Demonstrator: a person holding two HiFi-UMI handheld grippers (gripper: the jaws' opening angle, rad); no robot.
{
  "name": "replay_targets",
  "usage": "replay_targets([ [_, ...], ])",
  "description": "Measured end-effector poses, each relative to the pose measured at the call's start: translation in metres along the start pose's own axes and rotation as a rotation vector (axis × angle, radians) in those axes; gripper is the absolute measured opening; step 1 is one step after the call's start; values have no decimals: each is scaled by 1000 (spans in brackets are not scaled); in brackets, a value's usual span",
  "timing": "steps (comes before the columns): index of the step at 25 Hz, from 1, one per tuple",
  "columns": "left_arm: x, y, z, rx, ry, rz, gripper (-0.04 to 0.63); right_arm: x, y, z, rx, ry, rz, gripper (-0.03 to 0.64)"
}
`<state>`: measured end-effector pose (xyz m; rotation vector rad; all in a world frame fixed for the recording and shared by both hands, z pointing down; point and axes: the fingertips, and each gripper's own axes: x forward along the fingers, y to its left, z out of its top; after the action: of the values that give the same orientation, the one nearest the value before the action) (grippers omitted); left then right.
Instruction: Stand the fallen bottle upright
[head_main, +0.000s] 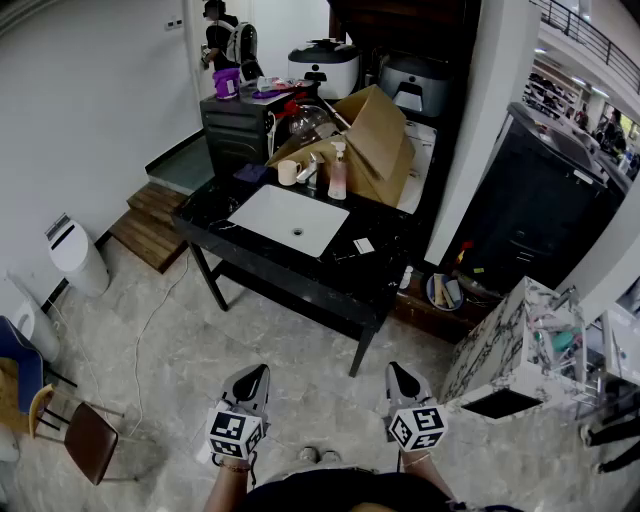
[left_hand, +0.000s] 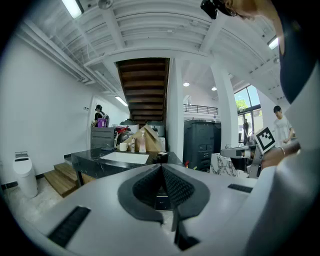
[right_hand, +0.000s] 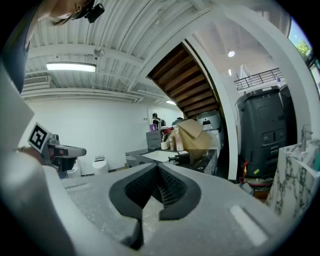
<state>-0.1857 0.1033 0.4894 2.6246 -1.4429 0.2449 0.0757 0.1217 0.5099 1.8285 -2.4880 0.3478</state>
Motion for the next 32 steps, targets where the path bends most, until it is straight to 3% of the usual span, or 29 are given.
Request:
replay_targets([
  [28,6,7,-13,-22,38,1,0,11,-4,3,-21,-2,-9,5],
  [32,13,5,-13,-22,41,-4,0,13,-1,3,-40,-13,36,12],
])
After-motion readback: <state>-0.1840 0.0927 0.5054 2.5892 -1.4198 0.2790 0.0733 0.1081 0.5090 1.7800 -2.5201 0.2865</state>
